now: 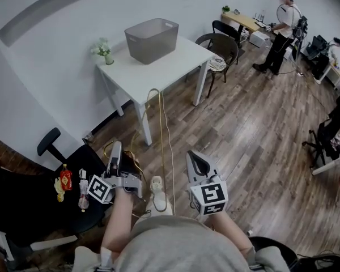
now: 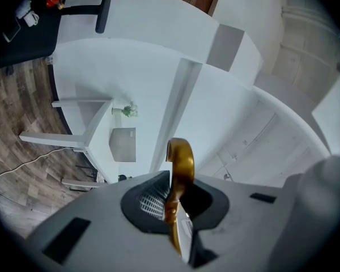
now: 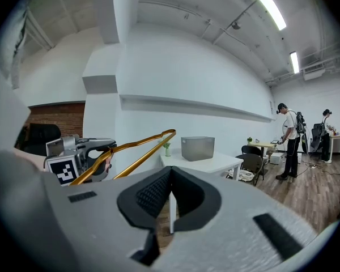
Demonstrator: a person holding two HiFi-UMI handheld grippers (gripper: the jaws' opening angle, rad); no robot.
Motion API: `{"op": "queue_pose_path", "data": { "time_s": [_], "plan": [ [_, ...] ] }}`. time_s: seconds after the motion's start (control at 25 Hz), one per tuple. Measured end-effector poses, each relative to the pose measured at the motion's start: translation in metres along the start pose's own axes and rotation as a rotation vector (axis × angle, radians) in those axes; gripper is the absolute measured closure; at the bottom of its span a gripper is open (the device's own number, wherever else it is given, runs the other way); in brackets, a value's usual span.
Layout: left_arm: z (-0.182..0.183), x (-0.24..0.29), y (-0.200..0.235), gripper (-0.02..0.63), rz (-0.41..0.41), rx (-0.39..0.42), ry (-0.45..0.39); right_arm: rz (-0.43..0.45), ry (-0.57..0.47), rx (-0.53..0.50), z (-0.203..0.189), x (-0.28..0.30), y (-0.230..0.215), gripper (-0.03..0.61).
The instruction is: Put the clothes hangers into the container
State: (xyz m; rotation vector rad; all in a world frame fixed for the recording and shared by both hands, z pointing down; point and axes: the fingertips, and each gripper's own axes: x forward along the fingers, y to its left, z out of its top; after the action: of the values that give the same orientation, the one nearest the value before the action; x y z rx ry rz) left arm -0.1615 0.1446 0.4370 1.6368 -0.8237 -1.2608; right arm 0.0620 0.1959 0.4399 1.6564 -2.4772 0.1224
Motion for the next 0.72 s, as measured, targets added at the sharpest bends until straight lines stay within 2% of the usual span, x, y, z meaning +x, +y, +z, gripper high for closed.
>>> {"op": "queue_pose_path", "data": {
  "time_s": [0.72],
  "plan": [
    [0.079,0.192,0.068,0.586,-0.029,-0.037,-0.001,-0.012,-0.025,-0.011,0.054,0.199,-0.056,0.580]
  ]
}}
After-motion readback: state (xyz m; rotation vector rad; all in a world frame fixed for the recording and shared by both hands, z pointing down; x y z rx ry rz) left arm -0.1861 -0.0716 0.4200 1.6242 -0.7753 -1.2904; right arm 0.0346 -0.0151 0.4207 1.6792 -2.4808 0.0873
